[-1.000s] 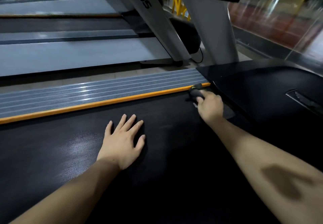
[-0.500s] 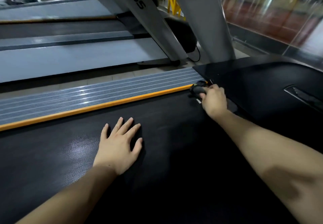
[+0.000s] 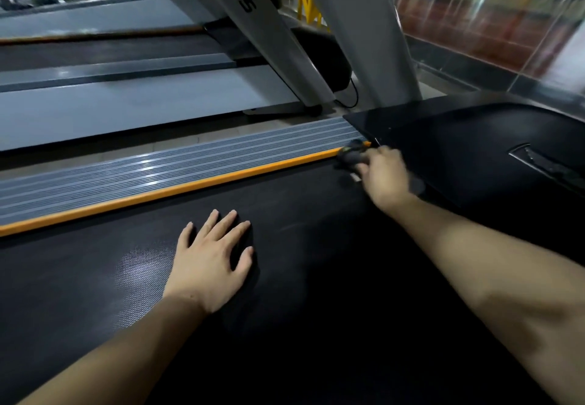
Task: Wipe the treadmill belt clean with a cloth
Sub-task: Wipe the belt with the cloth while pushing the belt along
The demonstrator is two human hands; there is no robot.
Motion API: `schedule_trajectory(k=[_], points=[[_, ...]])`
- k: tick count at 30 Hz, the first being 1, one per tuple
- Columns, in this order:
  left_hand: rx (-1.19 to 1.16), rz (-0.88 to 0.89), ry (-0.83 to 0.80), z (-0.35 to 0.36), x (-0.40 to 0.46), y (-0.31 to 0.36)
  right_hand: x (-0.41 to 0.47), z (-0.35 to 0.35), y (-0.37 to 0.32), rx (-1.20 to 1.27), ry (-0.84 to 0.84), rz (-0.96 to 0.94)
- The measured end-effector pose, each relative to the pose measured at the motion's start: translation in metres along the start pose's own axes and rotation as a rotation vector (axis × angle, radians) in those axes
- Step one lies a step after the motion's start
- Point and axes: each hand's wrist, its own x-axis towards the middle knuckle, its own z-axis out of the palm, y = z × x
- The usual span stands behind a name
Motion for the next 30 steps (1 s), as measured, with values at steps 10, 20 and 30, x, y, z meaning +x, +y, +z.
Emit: schedule_trajectory(k=[10, 20, 30], points=[[-0.014, 0.010, 0.003, 0.000, 0.000, 0.000, -0.089, -0.005, -0.143, 0.285, -0.086, -0.157], [-0.012, 0.010, 0.012, 0.002, 0.001, -0.001, -0.015, -0.010, 0.005, -0.032, 0.036, 0.230], [-0.009, 0.017, 0.023, 0.001, 0.001, 0.000, -0.062, -0.009, -0.091, 0.131, -0.075, -0.256]])
